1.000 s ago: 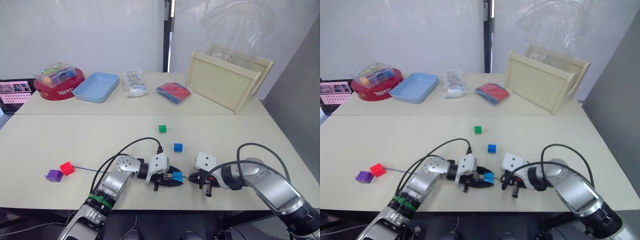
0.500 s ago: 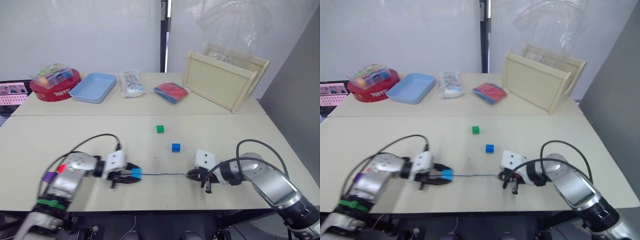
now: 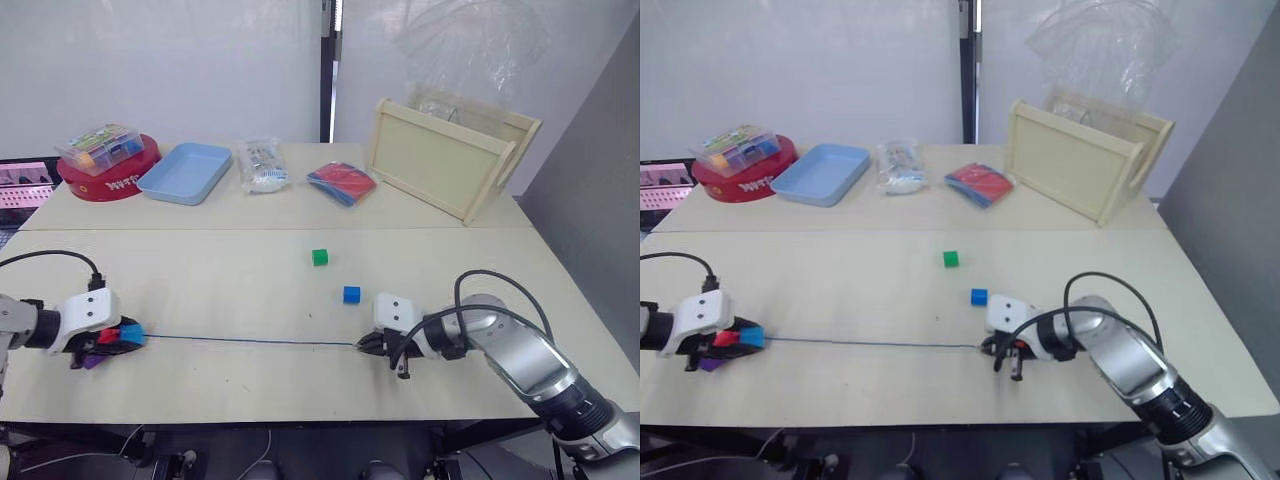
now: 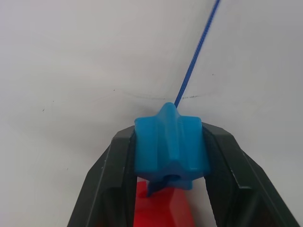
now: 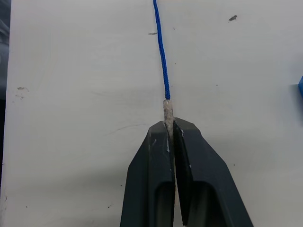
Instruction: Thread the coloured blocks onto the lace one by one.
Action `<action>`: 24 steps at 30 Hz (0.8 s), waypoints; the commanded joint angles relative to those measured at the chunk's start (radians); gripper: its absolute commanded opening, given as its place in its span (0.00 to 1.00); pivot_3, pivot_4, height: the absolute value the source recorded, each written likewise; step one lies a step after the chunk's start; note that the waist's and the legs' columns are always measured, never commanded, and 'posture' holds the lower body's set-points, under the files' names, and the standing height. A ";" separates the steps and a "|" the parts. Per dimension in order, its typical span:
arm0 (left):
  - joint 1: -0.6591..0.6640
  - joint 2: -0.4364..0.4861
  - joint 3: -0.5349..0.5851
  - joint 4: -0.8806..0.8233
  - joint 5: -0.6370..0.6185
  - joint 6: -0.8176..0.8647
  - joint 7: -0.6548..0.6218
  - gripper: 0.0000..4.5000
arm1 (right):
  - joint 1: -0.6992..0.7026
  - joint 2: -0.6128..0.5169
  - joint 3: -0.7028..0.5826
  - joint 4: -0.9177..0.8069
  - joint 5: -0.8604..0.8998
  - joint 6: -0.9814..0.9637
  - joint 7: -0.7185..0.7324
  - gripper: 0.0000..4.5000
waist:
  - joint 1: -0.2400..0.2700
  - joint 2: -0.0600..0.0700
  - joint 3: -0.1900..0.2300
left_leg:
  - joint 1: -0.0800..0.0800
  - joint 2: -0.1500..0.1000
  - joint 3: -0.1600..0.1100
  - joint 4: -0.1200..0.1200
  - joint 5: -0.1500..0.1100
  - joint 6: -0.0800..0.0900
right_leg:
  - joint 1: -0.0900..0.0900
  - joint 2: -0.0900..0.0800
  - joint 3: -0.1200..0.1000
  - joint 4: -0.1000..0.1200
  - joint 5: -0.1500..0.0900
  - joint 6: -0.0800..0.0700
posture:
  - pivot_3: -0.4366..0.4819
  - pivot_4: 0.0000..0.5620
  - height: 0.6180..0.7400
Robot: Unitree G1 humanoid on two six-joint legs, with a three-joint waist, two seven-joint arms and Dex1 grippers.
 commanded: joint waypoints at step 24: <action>-0.048 -0.627 -0.140 -0.690 -0.277 0.564 0.055 1.00 | -0.032 0.024 0.006 -0.071 -0.005 0.056 0.005 0.00 | 0.000 -0.002 0.000 | -0.003 -0.001 0.000 0.005 0.000 0.000 | -0.001 -0.001 0.001 0.004 0.000 0.000 | 0.48 0.27 1.00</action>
